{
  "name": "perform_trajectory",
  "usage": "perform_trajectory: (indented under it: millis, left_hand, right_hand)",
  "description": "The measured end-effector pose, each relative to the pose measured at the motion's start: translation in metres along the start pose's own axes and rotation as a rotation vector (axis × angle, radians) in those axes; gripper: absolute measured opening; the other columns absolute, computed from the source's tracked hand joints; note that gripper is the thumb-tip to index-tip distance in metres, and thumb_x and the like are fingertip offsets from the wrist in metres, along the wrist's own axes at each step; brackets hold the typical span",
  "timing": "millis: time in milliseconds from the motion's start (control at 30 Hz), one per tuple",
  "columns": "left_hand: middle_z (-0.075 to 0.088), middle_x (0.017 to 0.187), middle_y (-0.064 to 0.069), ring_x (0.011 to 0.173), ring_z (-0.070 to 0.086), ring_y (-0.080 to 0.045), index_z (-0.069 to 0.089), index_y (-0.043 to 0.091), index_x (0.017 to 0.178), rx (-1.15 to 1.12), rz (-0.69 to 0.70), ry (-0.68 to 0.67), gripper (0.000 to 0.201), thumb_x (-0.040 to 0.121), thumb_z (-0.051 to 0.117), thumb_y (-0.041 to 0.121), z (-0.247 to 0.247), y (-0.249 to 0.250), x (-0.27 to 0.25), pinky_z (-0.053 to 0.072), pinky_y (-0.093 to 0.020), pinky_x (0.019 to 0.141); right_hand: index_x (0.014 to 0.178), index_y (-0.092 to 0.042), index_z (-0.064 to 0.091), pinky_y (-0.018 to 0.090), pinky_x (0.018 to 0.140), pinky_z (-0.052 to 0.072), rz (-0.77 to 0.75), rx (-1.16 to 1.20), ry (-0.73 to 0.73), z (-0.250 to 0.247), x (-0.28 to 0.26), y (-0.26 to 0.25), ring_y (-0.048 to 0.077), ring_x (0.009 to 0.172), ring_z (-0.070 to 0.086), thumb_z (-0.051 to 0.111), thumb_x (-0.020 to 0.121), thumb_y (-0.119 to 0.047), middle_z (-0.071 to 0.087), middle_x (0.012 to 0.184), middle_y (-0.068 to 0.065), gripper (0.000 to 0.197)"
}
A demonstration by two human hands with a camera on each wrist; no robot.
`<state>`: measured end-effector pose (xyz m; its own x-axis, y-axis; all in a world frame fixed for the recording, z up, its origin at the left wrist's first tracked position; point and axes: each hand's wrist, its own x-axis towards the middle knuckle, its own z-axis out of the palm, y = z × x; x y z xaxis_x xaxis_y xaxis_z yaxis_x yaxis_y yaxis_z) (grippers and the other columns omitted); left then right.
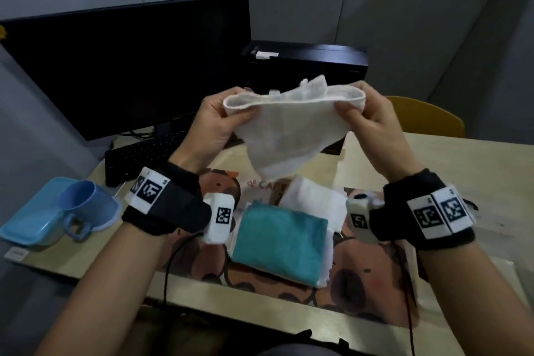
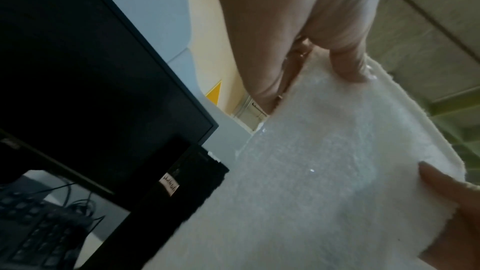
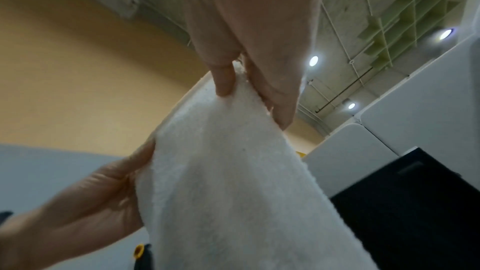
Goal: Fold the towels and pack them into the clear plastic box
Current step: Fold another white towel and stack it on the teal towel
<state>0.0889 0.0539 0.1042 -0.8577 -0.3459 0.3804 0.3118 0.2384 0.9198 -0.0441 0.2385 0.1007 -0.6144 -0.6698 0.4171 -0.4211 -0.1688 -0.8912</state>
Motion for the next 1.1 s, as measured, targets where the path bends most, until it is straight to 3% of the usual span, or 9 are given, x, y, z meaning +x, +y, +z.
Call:
perform_trajectory:
  millis: [133, 233, 333, 500, 600, 767, 867, 967, 1100]
  left_hand:
    - [0.07, 0.075, 0.014, 0.072, 0.062, 0.001, 0.072, 0.034, 0.073, 0.044, -0.155, -0.209, 0.027, 0.078, 0.059, 0.011, -0.009, -0.021, -0.032, 0.047, -0.012, 0.066]
    - [0.07, 0.084, -0.007, 0.076, 0.062, -0.034, 0.073, 0.025, 0.085, 0.112, -0.417, -0.45, 0.009, 0.081, 0.064, 0.024, -0.019, -0.06, -0.063, 0.048, -0.036, 0.074]
    - [0.069, 0.084, 0.006, 0.082, 0.061, -0.014, 0.07, 0.02, 0.088, 0.118, -0.608, -0.646, 0.016, 0.087, 0.059, 0.008, -0.015, -0.104, -0.092, 0.045, -0.024, 0.08]
    - [0.066, 0.097, -0.008, 0.086, 0.062, -0.016, 0.065, 0.002, 0.097, -0.009, -0.799, -0.098, 0.021, 0.095, 0.047, 0.013, 0.008, -0.161, -0.112, 0.047, -0.03, 0.08]
    - [0.067, 0.092, -0.002, 0.084, 0.062, -0.014, 0.065, 0.014, 0.088, 0.057, -0.794, 0.023, 0.023, 0.097, 0.044, 0.014, 0.019, -0.176, -0.113, 0.047, -0.03, 0.077]
    - [0.061, 0.105, -0.009, 0.101, 0.06, -0.026, 0.055, 0.009, 0.113, 0.307, -0.699, 0.07, 0.02, 0.095, 0.047, 0.009, 0.021, -0.176, -0.108, 0.047, -0.035, 0.084]
    - [0.044, 0.127, -0.004, 0.11, 0.047, -0.011, 0.039, 0.011, 0.132, 0.665, -0.458, 0.125, 0.041, 0.093, 0.049, 0.011, 0.031, -0.157, -0.109, 0.039, -0.029, 0.1]
    - [0.032, 0.146, -0.002, 0.13, 0.03, -0.01, 0.033, 0.017, 0.14, 0.874, -0.092, -0.241, 0.049, 0.094, 0.043, 0.029, 0.044, -0.144, -0.113, 0.022, -0.038, 0.115]
    - [0.01, 0.157, 0.005, 0.145, 0.005, -0.011, 0.014, 0.027, 0.147, 1.043, -0.264, -0.7, 0.064, 0.092, 0.033, 0.055, 0.044, -0.16, -0.123, -0.002, -0.041, 0.118]
  right_hand:
    - [0.087, -0.021, 0.056, 0.006, 0.065, 0.045, 0.142, -0.048, -0.217, 0.001, -0.039, 0.008, -0.01, 0.073, 0.058, 0.046, 0.092, 0.0, 0.064, 0.081, -0.018, 0.023]
    - [0.092, -0.018, 0.055, 0.006, 0.062, 0.047, 0.465, -0.12, -0.522, 0.005, -0.076, 0.036, -0.012, 0.068, 0.061, 0.045, 0.092, -0.002, 0.062, 0.086, -0.01, 0.019]
    - [0.087, -0.02, 0.058, 0.011, 0.069, 0.044, 0.603, -0.164, -0.701, 0.013, -0.106, 0.071, -0.011, 0.07, 0.056, 0.049, 0.092, -0.005, 0.06, 0.083, -0.012, 0.018]
    - [0.105, -0.004, 0.059, 0.04, 0.085, 0.054, 0.838, -0.037, -0.132, 0.041, -0.126, 0.129, 0.02, 0.095, 0.064, 0.049, 0.094, -0.016, 0.067, 0.105, 0.009, 0.018]
    - [0.117, -0.002, 0.055, 0.044, 0.093, 0.049, 0.9, -0.156, -0.015, 0.053, -0.126, 0.141, 0.028, 0.105, 0.059, 0.048, 0.093, -0.016, 0.062, 0.117, 0.013, 0.028]
    - [0.105, -0.009, 0.052, 0.04, 0.08, 0.05, 0.834, -0.261, 0.049, 0.054, -0.126, 0.133, 0.026, 0.09, 0.06, 0.05, 0.092, -0.015, 0.064, 0.105, 0.012, 0.014]
    - [0.116, -0.006, 0.045, 0.036, 0.07, 0.049, 0.799, -0.313, 0.055, 0.053, -0.126, 0.129, 0.024, 0.082, 0.06, 0.052, 0.091, -0.015, 0.062, 0.1, 0.01, 0.027]
    - [0.127, -0.007, 0.039, 0.032, 0.084, 0.047, 0.696, -0.48, 0.017, 0.057, -0.131, 0.125, 0.026, 0.099, 0.056, 0.055, 0.09, -0.015, 0.054, 0.112, 0.012, 0.041]
    - [0.136, -0.017, 0.033, 0.045, 0.105, 0.03, 0.243, -0.814, -0.227, 0.066, -0.146, 0.13, 0.028, 0.133, 0.033, 0.051, 0.083, -0.051, 0.031, 0.146, 0.015, 0.065]
